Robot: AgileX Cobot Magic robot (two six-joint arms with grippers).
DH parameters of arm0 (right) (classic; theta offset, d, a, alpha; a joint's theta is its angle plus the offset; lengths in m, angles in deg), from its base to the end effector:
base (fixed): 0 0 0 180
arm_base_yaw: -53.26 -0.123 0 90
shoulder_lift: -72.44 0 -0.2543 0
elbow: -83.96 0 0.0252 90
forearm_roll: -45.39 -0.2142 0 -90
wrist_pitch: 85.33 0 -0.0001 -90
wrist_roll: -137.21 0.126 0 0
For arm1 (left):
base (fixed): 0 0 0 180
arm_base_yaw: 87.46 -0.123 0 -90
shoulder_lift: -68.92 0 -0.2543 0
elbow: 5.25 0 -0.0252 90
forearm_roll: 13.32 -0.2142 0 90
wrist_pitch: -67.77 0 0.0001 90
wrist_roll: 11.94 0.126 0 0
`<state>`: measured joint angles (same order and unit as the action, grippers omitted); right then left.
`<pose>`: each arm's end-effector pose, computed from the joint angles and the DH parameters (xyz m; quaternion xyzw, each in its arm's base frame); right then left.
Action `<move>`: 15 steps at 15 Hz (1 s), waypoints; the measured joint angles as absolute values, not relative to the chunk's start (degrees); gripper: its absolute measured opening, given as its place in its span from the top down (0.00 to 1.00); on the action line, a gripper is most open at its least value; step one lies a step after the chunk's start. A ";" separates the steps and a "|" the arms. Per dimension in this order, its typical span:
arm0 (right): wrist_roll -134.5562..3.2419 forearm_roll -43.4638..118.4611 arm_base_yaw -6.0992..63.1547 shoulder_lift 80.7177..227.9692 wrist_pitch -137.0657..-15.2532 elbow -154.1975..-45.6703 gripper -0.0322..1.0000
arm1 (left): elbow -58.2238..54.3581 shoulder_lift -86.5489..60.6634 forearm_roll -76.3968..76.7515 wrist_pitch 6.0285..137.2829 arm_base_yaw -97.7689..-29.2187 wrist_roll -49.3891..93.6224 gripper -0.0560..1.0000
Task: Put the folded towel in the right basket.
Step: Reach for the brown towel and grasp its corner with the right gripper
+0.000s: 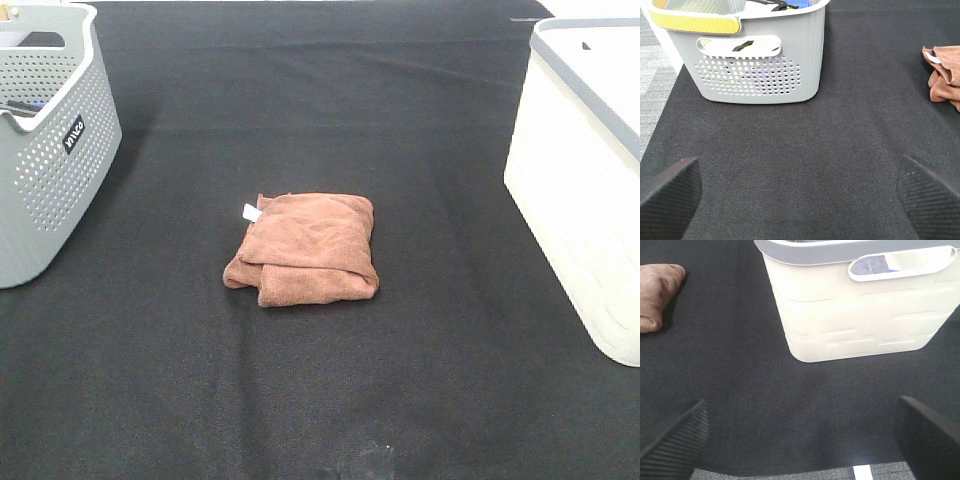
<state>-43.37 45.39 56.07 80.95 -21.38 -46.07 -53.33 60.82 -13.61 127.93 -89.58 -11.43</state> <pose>0.0242 -0.0012 0.2264 0.0171 0.8763 -0.0142 0.4813 0.0250 0.0015 0.2430 -0.0120 0.8495 0.0146 0.5272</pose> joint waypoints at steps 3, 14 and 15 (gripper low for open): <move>-43.37 45.39 56.07 80.95 -21.38 -46.07 0.03 | -53.33 60.82 -13.61 127.93 -89.58 -11.43 0.01; -40.27 38.46 56.07 121.06 -15.43 -72.03 0.03 | -53.33 60.82 -13.61 127.93 -89.58 -11.43 0.01; -40.22 36.34 56.07 125.64 -15.43 -75.98 0.03 | -53.33 60.82 -13.61 127.93 -89.58 -11.43 0.01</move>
<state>-40.22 36.34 56.07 125.64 -15.43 -75.98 -53.33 60.82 -13.61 127.93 -89.58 -11.43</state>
